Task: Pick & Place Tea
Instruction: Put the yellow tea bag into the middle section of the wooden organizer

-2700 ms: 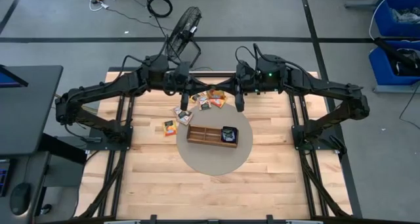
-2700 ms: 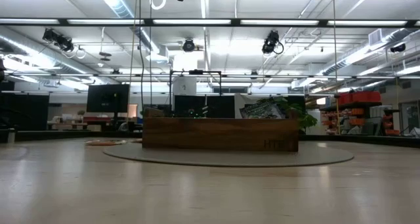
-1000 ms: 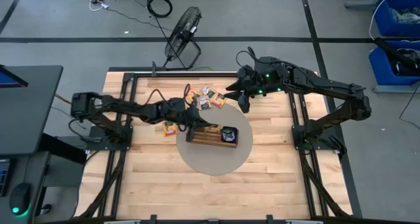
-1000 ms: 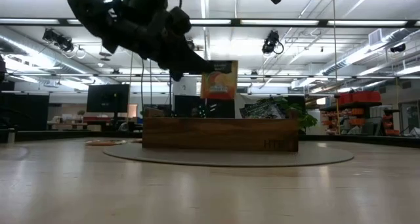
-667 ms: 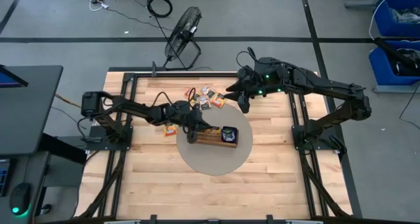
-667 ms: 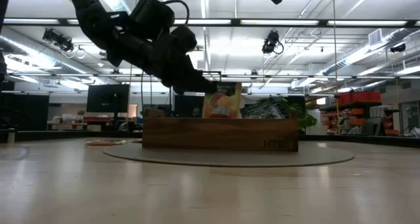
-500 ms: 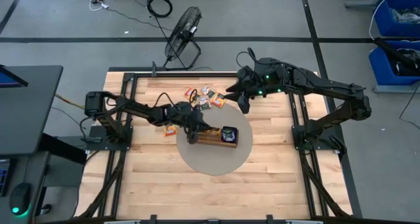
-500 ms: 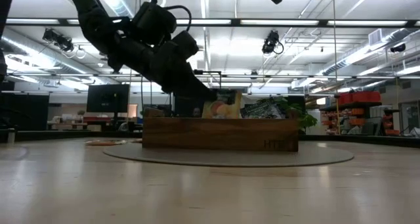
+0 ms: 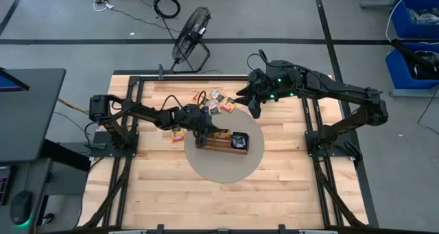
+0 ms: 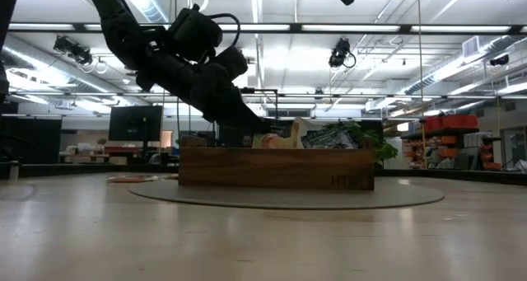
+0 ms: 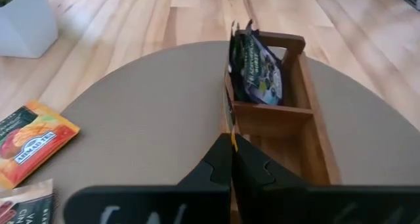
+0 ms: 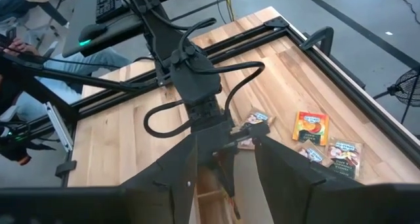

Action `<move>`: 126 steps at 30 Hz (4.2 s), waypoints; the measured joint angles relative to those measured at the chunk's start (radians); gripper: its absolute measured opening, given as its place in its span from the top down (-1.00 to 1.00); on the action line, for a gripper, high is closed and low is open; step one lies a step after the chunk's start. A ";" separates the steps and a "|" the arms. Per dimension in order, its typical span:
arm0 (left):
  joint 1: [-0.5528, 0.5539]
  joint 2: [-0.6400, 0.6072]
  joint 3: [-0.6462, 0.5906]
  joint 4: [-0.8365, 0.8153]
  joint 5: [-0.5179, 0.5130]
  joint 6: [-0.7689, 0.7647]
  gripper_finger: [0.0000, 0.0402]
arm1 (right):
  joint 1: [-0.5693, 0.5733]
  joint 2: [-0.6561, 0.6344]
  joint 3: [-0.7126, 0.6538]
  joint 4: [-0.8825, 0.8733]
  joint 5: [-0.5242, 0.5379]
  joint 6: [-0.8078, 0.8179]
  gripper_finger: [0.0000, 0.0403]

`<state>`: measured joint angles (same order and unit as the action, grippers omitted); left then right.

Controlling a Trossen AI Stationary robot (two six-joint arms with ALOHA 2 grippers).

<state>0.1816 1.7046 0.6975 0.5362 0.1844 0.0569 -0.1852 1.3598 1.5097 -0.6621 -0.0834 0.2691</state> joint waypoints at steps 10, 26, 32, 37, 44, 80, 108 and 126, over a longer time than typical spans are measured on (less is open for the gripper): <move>0.001 0.000 0.000 -0.001 0.000 -0.018 0.99 | 0.000 0.000 0.000 0.001 0.008 -0.001 0.19; -0.001 0.000 0.000 0.005 0.000 -0.022 0.99 | 0.000 0.000 0.000 0.003 0.008 -0.008 0.19; -0.002 0.000 0.001 0.028 0.000 -0.046 0.99 | 0.000 0.000 0.000 0.003 0.008 -0.008 0.19; -0.007 0.019 0.001 0.027 0.001 -0.050 0.99 | 0.000 0.000 0.000 0.003 0.008 -0.008 0.19; -0.024 0.063 0.002 0.034 -0.001 -0.072 0.99 | 0.000 0.000 0.000 0.003 0.008 -0.008 0.19; -0.012 -0.027 -0.001 0.043 -0.076 -0.137 0.14 | 0.000 0.000 0.000 0.002 0.004 -0.024 0.19; 0.210 -0.436 0.002 -1.232 -0.216 -0.622 -0.26 | 0.000 0.000 0.000 0.010 0.015 -0.127 0.19; 0.208 -0.141 0.007 -1.144 -0.174 -0.642 -0.44 | 0.000 0.000 0.000 0.010 0.015 -0.121 0.19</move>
<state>0.3894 1.5632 0.7048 -0.6083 0.0109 -0.5852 -0.1854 1.3602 1.5097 -0.6521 -0.0681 0.1482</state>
